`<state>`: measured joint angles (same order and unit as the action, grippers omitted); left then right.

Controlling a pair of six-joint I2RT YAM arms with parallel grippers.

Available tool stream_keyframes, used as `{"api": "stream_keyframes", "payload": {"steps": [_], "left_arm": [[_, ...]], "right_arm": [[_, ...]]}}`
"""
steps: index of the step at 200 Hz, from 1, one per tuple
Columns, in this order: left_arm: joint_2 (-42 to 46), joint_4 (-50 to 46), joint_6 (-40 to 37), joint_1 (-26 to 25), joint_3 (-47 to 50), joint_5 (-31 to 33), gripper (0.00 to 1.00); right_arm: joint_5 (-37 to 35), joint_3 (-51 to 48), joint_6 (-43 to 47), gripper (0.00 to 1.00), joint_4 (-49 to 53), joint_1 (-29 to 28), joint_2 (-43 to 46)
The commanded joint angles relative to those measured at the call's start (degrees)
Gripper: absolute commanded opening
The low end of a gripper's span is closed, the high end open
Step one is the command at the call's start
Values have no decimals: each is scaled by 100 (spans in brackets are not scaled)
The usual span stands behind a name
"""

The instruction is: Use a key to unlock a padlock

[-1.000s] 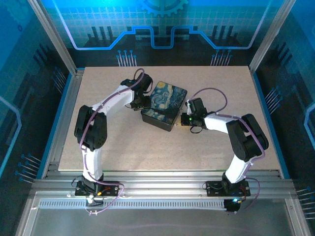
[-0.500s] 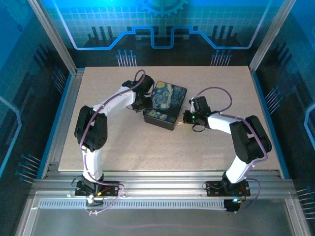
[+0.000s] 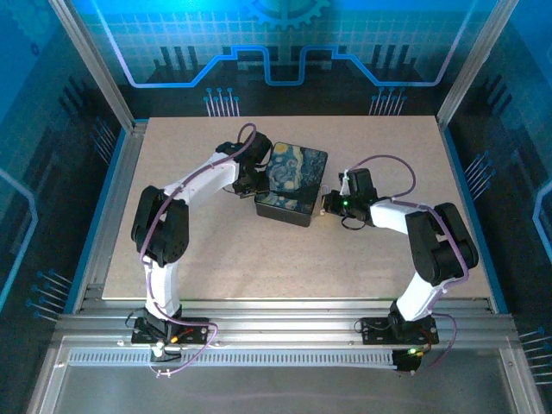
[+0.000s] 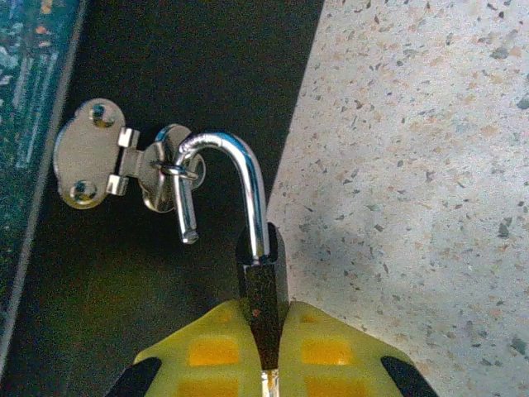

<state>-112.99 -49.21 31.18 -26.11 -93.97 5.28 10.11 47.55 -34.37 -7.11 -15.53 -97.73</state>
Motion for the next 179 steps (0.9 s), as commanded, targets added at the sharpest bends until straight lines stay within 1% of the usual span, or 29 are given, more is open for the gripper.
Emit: {"api": "stream_keyframes", "payload": {"steps": [1,35,40,59,84,124,160,179], "left_arm": [[-12,-335,16,-12,43,-24,35],[-33,-335,-7,-35,85,-60,34],[-47,-335,-2,-34,90,-58,34],[-70,-346,-8,-41,92,-86,34],[-123,-360,-10,-85,92,-120,34],[-188,-436,-33,-94,48,-106,33],[-239,-525,-76,-93,-50,-56,33],[-302,-559,-80,-87,-94,-55,33]], "right_arm": [[-40,-14,-205,0,-389,204,223],[96,253,-227,0,-388,217,31],[105,441,-237,0,-389,205,1],[94,620,-323,0,-352,199,-121],[-137,889,-498,0,-254,100,-271],[-352,1505,-445,0,221,0,-780],[-474,1496,-329,0,21,38,-930],[-373,1479,-526,0,-300,168,-1046]]}}
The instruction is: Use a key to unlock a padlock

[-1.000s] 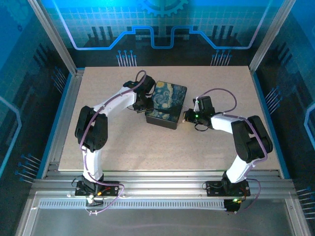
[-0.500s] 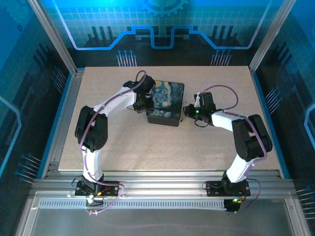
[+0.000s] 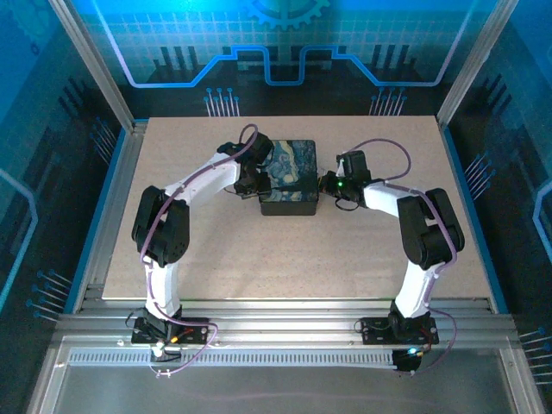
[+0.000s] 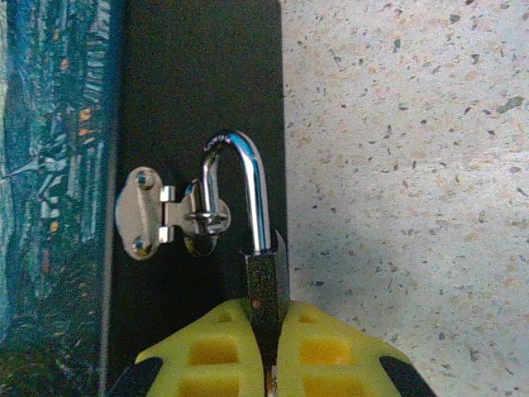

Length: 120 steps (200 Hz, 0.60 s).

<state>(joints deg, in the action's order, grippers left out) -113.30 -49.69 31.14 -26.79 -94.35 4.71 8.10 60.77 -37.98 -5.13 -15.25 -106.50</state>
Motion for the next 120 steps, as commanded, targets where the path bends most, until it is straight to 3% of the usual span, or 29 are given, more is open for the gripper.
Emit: {"api": "stream_keyframes", "payload": {"steps": [1,58,83,120], "left_arm": [[-272,-513,-79,-20,-57,7,33],[-271,-549,-72,130,-64,-38,32],[-330,-563,-54,134,-82,-59,32],[-173,-620,-117,243,-186,-47,33]], "right_arm": [[-161,151,-188,0,-525,155,-178],[328,1,-398,0,-1242,357,3],[192,87,-409,0,-1218,362,109],[34,425,127,0,85,412,258]]}}
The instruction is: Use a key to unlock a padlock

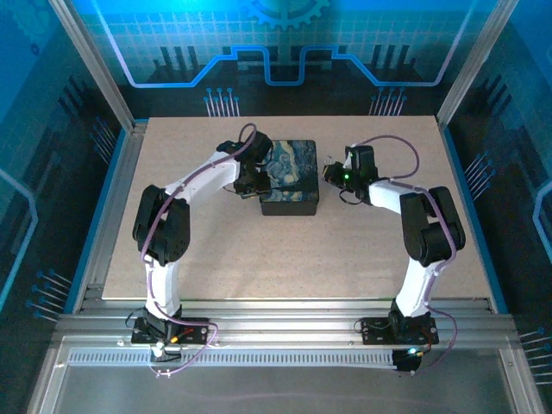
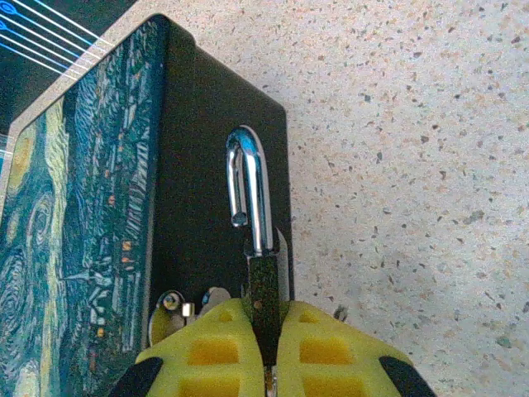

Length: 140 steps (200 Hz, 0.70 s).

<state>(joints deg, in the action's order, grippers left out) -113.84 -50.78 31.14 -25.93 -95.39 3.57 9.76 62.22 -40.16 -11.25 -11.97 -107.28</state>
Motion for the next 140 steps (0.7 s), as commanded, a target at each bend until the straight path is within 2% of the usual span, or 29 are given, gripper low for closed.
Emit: {"api": "stream_keyframes", "payload": {"steps": [1,22,37,53,72,91,108,126,128,129,131,140], "left_arm": [[-115,-511,-126,167,-83,66,33],[46,-516,-267,234,-265,-27,35],[162,-483,-324,263,-362,-119,37],[237,-481,-345,300,-465,-237,39],[321,-413,-374,373,-481,-349,41],[489,-181,-478,468,-320,-358,42],[765,333,-541,648,95,-471,42],[1206,1157,-600,891,829,-656,50],[1252,1253,-606,913,922,-621,55],[1278,1307,-608,927,968,-599,57],[1356,1404,-613,955,1068,-556,62],[1656,1967,-707,1067,1568,-375,88]], "right_arm": [[-136,286,361,0,740,87,343],[-263,152,683,0,1391,194,607],[-329,-70,909,4,1687,290,794],[-103,-320,1058,9,1853,479,891],[60,-552,1256,26,2054,680,1030],[87,-676,1493,31,2266,835,1294],[79,-742,1654,41,2460,972,1597],[6,-787,1825,77,2687,1155,1909],[-3,-800,1842,85,2704,1173,1941],[-11,-808,1853,92,2710,1180,1958],[-34,-821,1882,98,2721,1204,1999],[-191,-919,1980,100,2732,1265,2146]]}}
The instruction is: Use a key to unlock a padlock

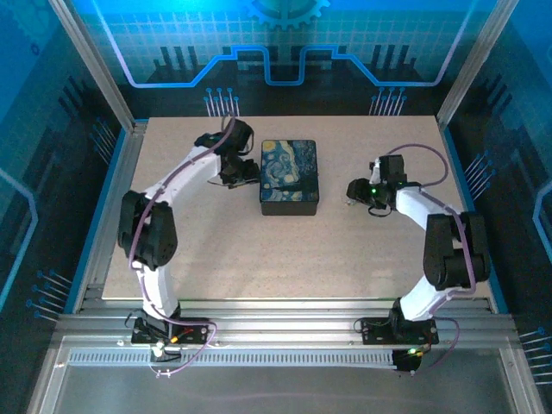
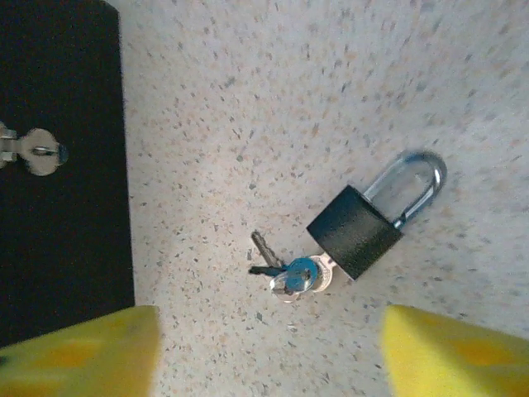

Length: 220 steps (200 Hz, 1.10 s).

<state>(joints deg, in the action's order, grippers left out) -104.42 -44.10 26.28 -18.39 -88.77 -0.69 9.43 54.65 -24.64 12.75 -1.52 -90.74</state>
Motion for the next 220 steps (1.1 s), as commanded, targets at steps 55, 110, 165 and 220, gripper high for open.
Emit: {"api": "stream_keyframes", "payload": {"steps": [55,110,165,220], "left_arm": [[2542,5976,-2365,702,4749,2008,99],[2528,7236,-2647,1586,5821,996,99],[1790,9444,-2635,1777,6697,570,99],[1582,9573,-2712,1743,6651,552,99]], "right_arm": [[-1317,-1825,1588,100,-1880,307,1738],[-974,-2635,1935,100,-3813,235,1334],[-1077,-3127,2648,100,-5741,-193,627],[-1215,-2996,2504,100,-5618,-155,435]]}}
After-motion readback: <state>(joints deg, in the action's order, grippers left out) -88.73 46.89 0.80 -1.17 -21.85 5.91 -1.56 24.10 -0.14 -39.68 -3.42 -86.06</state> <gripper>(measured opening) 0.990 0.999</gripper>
